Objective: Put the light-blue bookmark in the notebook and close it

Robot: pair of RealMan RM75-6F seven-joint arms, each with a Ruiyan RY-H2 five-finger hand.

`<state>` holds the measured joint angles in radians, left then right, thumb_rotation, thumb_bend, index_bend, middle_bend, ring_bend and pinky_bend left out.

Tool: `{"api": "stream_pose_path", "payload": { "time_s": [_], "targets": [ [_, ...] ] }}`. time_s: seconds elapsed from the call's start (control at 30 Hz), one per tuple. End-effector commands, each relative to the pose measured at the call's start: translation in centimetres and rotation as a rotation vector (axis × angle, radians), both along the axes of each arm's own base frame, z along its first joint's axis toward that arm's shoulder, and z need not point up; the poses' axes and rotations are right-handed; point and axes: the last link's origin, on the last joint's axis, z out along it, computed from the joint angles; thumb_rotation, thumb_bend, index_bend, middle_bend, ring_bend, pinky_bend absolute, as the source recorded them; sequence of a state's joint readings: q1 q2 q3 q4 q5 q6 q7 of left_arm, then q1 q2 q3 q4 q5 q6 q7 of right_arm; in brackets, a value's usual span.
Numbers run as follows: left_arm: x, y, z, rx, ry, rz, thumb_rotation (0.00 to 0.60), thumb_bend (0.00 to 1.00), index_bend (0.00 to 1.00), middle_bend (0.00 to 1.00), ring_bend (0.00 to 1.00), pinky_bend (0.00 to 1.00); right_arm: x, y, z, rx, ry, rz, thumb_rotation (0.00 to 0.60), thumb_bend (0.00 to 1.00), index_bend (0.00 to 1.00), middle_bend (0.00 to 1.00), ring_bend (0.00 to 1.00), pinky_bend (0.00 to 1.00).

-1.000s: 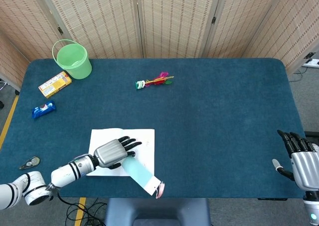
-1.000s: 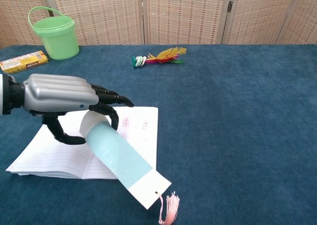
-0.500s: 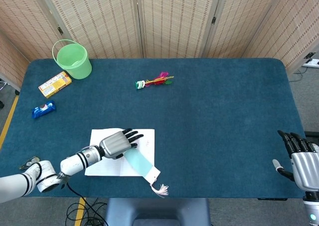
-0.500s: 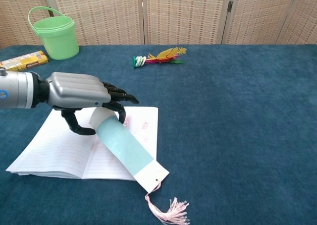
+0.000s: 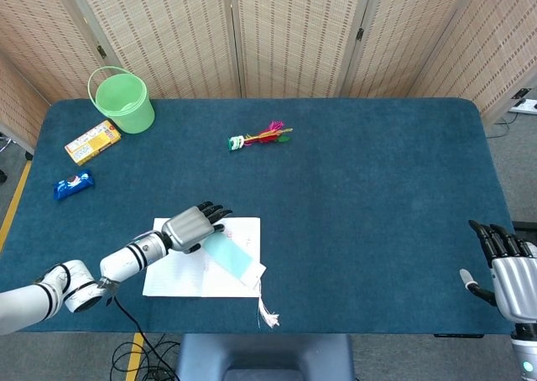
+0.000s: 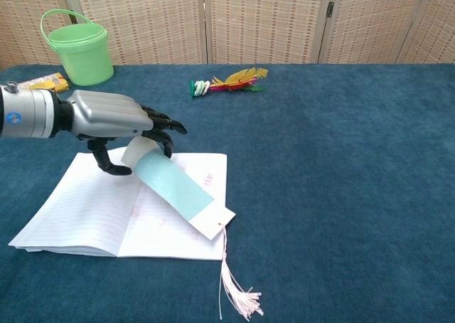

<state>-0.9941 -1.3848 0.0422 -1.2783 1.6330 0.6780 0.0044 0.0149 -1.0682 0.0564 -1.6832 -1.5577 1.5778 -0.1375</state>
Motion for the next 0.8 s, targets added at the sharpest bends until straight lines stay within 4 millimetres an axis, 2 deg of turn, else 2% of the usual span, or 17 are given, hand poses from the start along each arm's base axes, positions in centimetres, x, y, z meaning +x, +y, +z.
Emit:
{"api": "stream_pose_path", "payload": {
  "time_s": [0.03,0.13,0.23,0.37,0.53,0.67,0.8],
  "targets": [
    [-0.2,0.1,0.1,0.003,0.007,0.005,0.6,0.41,0.27,0.0,0.0,0.14,0.0,0.0,0.0,0.001,0.0,0.0,0.6,0.19,0.13,0.21,0.15,0.24],
    [-0.4,0.1,0.1,0.006,0.017,0.014,0.6,0.42,0.21,0.0,0.0,0.14,0.0,0.0,0.0,0.0,0.0,0.001,0.6,0.19,0.13,0.21,0.15,0.24],
    [-0.5,0.1,0.3,0.009,0.013,0.025,0.6,0.42,0.11,0.0,0.0,0.14,0.1,0.0,0.0,0.0,0.001,0.002,0.6,0.19,0.13,0.21,0.15,0.24],
    [-0.6,0.1,0.7,0.018,0.011,0.043,0.6,0.42,0.07,0.0,0.0,0.14,0.1,0.1,0.0,0.0,0.001,0.004,0.6,0.19,0.13,0.21,0.15,0.24],
    [-0.3,-0.5,1.2,0.016,-0.047,0.08,0.6,0.44,0.09,0.0,0.0,0.14,0.1,0.2,0.1,-0.002,0.0,0.003,0.6,0.19,0.13,0.21,0.15,0.24],
    [0.5,-1.8,1.2,-0.024,-0.114,0.107,0.6,0.56,0.16,0.0,0.0,0.14,0.0,0.2,0.0,-0.001,-0.001,0.002,0.6,0.19,0.13,0.21,0.15,0.24],
    [1.4,-2.6,0.9,-0.048,-0.13,0.092,0.587,0.6,0.21,0.0,0.0,0.14,0.0,0.2,-0.1,0.001,-0.004,0.004,0.6,0.19,0.13,0.21,0.15,0.24]
  ]
}}
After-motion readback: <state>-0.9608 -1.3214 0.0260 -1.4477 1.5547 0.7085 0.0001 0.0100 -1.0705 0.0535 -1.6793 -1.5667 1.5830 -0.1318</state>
